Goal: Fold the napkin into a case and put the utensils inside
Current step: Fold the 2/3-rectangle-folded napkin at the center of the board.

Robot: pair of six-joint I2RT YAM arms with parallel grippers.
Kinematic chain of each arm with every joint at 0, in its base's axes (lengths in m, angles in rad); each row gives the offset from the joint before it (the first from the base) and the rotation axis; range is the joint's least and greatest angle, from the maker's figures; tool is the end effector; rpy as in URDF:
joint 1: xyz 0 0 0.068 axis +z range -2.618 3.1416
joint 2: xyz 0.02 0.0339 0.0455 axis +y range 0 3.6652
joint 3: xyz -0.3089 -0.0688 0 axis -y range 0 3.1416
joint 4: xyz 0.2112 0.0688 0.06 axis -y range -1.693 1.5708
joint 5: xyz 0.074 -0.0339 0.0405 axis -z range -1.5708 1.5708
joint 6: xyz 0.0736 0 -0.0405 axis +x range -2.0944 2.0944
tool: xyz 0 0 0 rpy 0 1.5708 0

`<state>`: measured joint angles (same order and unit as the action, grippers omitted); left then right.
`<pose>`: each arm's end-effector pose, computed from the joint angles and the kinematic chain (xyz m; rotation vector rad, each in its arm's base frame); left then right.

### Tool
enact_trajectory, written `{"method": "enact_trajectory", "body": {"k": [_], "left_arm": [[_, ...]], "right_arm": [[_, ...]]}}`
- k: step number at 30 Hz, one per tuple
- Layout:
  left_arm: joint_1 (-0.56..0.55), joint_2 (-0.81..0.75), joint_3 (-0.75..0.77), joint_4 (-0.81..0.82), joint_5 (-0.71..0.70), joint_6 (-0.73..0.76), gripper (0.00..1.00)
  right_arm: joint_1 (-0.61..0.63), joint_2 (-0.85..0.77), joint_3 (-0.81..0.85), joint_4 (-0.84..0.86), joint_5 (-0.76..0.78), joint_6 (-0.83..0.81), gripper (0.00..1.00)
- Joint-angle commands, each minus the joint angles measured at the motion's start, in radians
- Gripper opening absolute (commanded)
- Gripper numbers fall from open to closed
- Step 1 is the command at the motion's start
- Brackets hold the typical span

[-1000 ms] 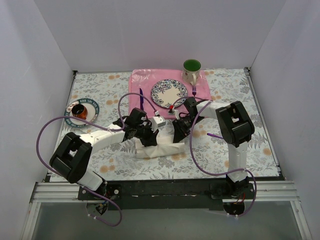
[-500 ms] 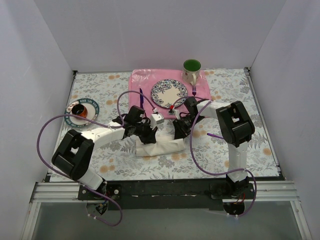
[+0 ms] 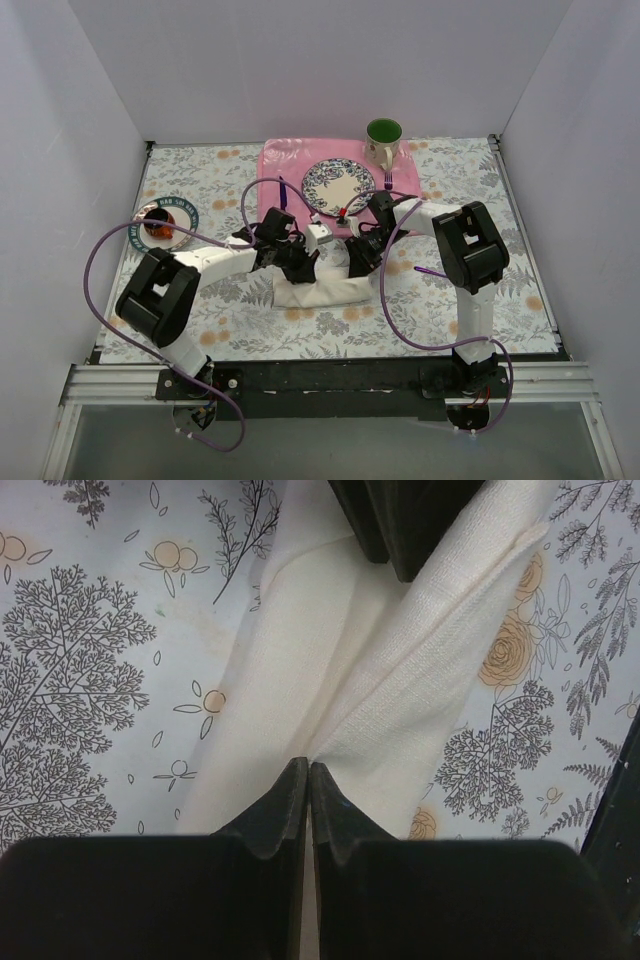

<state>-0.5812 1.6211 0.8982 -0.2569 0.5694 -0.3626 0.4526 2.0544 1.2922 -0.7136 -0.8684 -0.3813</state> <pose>0.2368 -0.2030 0.2144 0.5282 2.6306 -1.0665 0.3076 0.2120 0.1635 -1.1891 2.5325 1.3010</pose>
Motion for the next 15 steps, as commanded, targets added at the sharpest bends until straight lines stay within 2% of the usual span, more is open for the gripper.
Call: {"method": "enact_trajectory", "body": {"k": [1, 6, 15], "left_arm": [[0.020, 0.011, -0.001, 0.027, 0.009, 0.011, 0.00], [0.027, 0.013, -0.018, 0.044, 0.021, 0.004, 0.00], [0.040, -0.007, 0.048, 0.005, 0.040, 0.001, 0.00]], "right_arm": [[-0.008, 0.010, 0.032, -0.004, 0.055, -0.025, 0.31], [-0.006, -0.005, 0.041, -0.015, 0.052, -0.024, 0.31], [-0.006, 0.021, 0.044, -0.012, 0.074, -0.028, 0.30]]}}
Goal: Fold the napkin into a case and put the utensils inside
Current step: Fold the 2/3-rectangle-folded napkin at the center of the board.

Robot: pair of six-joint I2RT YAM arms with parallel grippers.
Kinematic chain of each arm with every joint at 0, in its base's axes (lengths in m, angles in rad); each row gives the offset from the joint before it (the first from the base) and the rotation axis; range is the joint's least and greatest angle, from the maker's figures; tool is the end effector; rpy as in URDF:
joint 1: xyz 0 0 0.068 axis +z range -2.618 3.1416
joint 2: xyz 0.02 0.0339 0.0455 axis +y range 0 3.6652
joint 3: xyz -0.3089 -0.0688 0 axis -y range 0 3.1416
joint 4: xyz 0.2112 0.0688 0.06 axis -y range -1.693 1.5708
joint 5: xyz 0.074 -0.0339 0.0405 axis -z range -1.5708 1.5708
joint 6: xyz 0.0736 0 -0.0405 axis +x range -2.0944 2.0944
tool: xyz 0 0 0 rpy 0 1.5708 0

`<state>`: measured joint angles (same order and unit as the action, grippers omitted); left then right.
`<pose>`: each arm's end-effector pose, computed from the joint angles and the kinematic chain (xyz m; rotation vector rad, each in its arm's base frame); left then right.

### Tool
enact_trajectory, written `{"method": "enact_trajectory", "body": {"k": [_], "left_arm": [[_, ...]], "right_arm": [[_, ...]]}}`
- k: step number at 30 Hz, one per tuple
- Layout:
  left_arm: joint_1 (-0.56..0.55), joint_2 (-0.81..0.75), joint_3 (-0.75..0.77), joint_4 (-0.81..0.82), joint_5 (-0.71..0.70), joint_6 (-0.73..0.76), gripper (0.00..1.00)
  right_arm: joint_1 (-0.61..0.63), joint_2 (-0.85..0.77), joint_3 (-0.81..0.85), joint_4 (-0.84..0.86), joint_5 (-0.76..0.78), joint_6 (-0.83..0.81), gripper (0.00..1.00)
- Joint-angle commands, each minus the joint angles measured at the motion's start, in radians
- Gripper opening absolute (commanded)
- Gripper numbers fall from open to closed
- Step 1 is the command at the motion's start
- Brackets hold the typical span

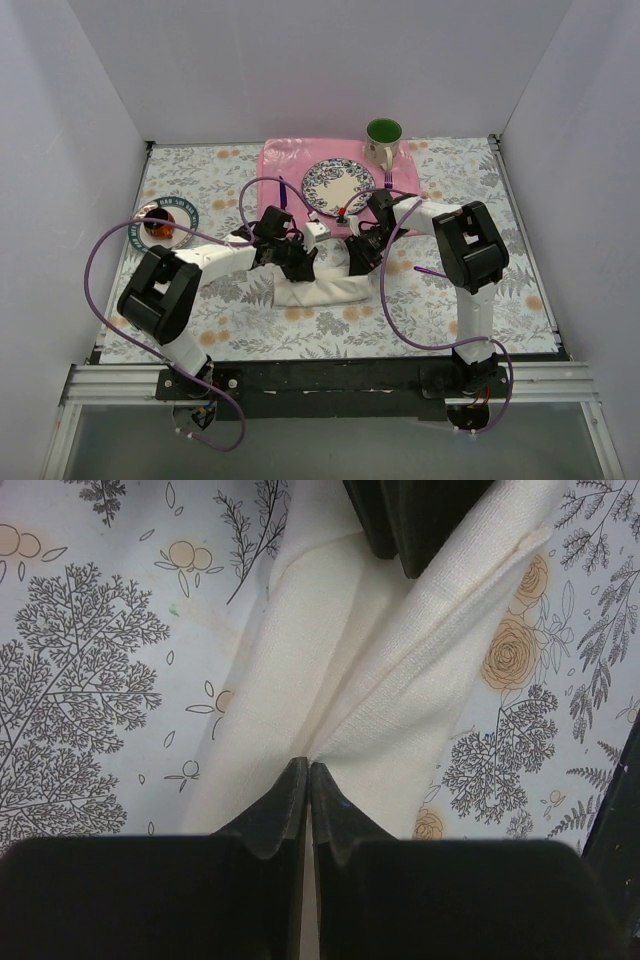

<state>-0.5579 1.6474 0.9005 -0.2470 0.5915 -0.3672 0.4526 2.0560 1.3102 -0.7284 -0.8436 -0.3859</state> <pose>0.2439 -0.2006 0.2088 0.4966 2.6463 -1.0862 0.3103 0.2120 0.1652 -1.1990 2.5407 1.2642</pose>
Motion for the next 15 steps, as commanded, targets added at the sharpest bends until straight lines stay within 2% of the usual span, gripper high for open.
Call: {"method": "enact_trajectory", "body": {"k": [1, 15], "left_arm": [[0.021, -0.029, 0.049, -0.008, 0.021, 0.007, 0.00], [0.053, 0.104, 0.077, 0.029, 0.045, -0.007, 0.00]], "right_arm": [[-0.006, 0.018, 0.024, 0.006, 0.051, -0.025, 0.30], [-0.006, 0.007, 0.080, -0.025, 0.077, -0.042, 0.30]]}}
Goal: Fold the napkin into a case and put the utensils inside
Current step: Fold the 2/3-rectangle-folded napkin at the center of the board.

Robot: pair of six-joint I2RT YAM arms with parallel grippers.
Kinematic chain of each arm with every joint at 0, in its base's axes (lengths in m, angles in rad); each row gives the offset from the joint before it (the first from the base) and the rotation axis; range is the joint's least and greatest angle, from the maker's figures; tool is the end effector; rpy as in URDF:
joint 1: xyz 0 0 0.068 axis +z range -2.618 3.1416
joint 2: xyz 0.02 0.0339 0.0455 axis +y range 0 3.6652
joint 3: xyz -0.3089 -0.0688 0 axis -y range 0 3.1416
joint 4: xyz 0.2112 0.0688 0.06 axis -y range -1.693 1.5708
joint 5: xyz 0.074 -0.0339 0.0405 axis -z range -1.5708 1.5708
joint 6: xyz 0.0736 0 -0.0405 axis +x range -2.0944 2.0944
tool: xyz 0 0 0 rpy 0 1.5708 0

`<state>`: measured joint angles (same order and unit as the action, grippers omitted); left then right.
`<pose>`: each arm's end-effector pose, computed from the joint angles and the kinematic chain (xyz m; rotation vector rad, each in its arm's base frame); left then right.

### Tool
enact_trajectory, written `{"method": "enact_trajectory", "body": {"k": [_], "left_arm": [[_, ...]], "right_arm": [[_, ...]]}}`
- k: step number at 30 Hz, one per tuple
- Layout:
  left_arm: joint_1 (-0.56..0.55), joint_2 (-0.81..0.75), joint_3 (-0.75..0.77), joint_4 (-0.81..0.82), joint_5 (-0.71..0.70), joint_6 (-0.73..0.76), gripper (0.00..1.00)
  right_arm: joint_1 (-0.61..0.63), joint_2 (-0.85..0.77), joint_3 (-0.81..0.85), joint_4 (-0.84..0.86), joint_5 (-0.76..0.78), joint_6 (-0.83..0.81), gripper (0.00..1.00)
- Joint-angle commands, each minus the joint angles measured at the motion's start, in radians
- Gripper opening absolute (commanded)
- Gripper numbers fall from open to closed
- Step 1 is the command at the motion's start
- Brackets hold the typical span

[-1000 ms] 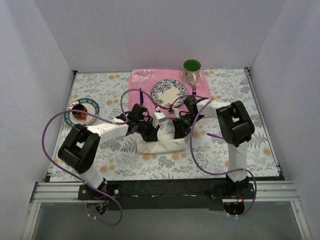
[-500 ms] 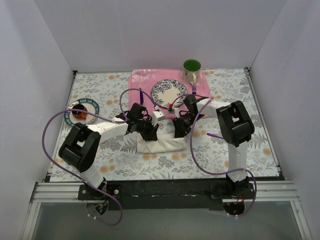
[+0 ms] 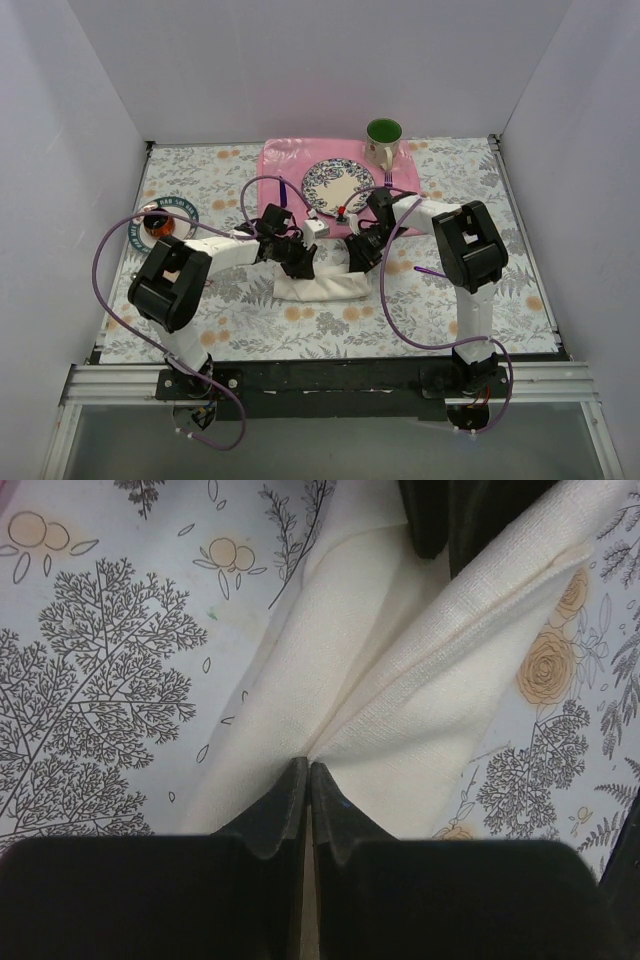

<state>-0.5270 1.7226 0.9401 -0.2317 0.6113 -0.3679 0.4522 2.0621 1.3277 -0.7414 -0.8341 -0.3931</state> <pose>0.2637 -0.2023 0.1985 0.4561 2.6655 -1.0991 0.3130 0.2126 0.1660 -1.2079 2.5412 1.2497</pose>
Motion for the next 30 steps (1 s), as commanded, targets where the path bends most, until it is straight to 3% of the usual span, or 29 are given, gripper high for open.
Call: {"method": "enact_trajectory", "body": {"k": [1, 10, 17, 24, 30], "left_arm": [[0.027, 0.043, 0.039, 0.012, 0.031, -0.009, 0.00], [0.032, 0.086, 0.065, -0.029, 0.073, 0.014, 0.00], [0.032, 0.130, 0.104, -0.080, 0.081, 0.024, 0.00], [0.035, 0.173, 0.144, -0.112, 0.087, 0.023, 0.00], [0.039, 0.195, 0.163, -0.124, 0.085, 0.030, 0.00]], "right_arm": [[-0.009, -0.014, 0.068, -0.027, 0.070, -0.036, 0.31], [-0.050, -0.161, 0.109, -0.147, 0.109, -0.058, 0.36], [-0.084, -0.293, 0.105, -0.179, -0.028, -0.027, 0.42], [0.017, -0.306, 0.033, -0.081, -0.051, 0.028, 0.43], [0.046, -0.246, -0.057, 0.164, -0.034, 0.138, 0.46]]}}
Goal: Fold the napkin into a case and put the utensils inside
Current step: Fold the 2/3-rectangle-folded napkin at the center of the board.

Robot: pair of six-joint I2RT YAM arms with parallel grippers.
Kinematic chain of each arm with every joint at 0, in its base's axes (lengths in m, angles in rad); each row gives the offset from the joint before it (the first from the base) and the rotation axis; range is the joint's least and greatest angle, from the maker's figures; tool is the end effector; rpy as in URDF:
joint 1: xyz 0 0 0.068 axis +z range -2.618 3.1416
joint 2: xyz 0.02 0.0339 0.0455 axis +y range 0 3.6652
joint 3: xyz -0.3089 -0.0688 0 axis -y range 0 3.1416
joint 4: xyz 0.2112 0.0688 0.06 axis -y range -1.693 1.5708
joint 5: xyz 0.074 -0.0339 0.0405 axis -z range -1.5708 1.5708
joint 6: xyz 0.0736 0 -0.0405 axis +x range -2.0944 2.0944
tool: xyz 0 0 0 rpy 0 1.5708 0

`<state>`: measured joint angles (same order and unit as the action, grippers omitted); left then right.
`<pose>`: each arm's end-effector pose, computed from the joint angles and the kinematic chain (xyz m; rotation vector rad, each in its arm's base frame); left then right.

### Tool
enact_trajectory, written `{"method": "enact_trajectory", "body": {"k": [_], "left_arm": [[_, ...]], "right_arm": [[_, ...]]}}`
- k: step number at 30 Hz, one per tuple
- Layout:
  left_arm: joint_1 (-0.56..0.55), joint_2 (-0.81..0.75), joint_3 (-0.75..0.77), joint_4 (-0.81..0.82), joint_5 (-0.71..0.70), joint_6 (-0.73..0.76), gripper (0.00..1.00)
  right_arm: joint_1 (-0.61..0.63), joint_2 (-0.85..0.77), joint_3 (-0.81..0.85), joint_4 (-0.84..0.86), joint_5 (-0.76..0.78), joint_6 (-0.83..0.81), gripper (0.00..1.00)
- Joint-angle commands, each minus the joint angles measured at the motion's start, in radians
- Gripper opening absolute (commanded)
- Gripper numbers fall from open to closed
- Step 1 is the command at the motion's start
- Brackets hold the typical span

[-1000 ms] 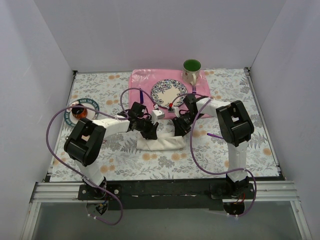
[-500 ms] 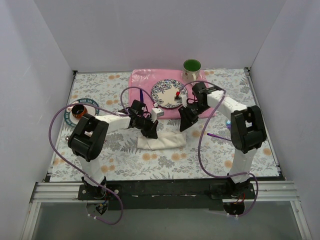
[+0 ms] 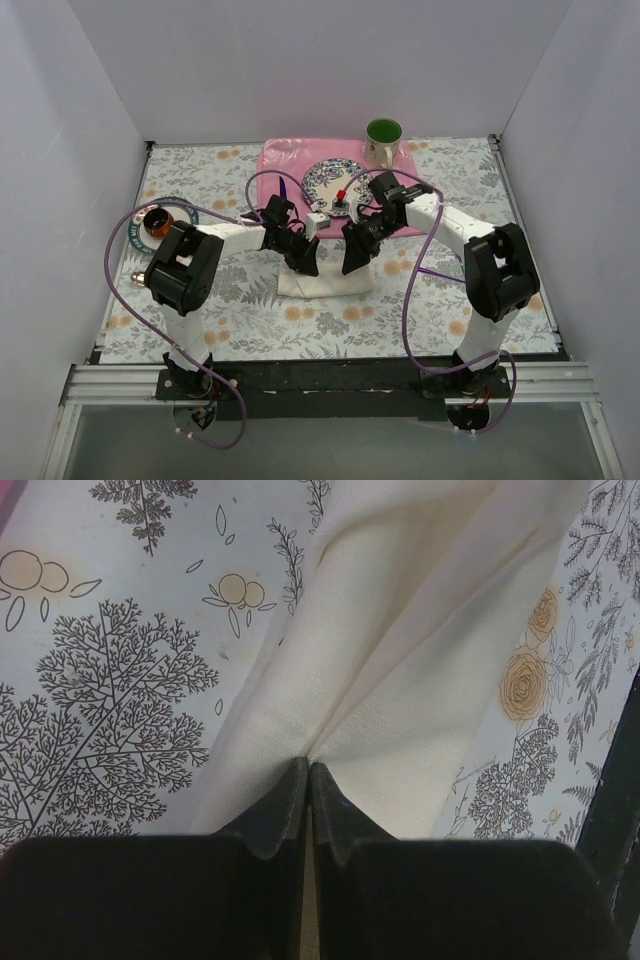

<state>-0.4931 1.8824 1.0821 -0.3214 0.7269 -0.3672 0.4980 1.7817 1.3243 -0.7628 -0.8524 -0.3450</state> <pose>0.2947 -0.2139 0.1816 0.4165 2.7633 -1.2276 0.2746 0.2124 0.2611 -1.2589 2.2950 1.2165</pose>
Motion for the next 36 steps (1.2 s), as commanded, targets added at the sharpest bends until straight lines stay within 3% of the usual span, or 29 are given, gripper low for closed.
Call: {"method": "enact_trajectory", "body": {"k": [1, 6, 12, 14, 15, 18, 23, 31, 36], "left_arm": [[0.007, 0.038, 0.024, -0.038, -0.032, 0.030, 0.00], [0.021, 0.053, 0.038, -0.051, -0.030, 0.042, 0.00], [0.048, 0.057, 0.067, -0.064, -0.001, 0.019, 0.01], [0.066, 0.026, 0.078, -0.064, 0.023, 0.002, 0.11], [0.071, 0.008, 0.081, -0.068, 0.037, -0.004, 0.22], [0.093, -0.084, 0.085, -0.091, 0.091, -0.029, 0.37], [0.106, -0.206, 0.093, -0.137, 0.100, -0.033, 0.49], [0.096, -0.129, 0.130, -0.197, 0.092, 0.027, 0.54], [0.077, -0.077, 0.145, -0.180, 0.094, 0.040, 0.51]], "right_arm": [[0.001, 0.051, -0.063, 0.210, -0.016, 0.109, 0.46], [0.001, 0.103, -0.118, 0.331, 0.016, 0.133, 0.46], [-0.004, 0.160, -0.163, 0.364, 0.065, 0.117, 0.45], [-0.012, 0.182, -0.165, 0.361, 0.073, 0.116, 0.43], [-0.018, 0.189, -0.165, 0.358, 0.078, 0.113, 0.43], [-0.022, 0.205, -0.165, 0.344, 0.084, 0.104, 0.43], [-0.024, 0.214, -0.162, 0.326, 0.084, 0.080, 0.42], [-0.024, 0.225, -0.162, 0.324, 0.078, 0.069, 0.41], [-0.024, 0.229, -0.157, 0.327, 0.073, 0.070, 0.41]]}}
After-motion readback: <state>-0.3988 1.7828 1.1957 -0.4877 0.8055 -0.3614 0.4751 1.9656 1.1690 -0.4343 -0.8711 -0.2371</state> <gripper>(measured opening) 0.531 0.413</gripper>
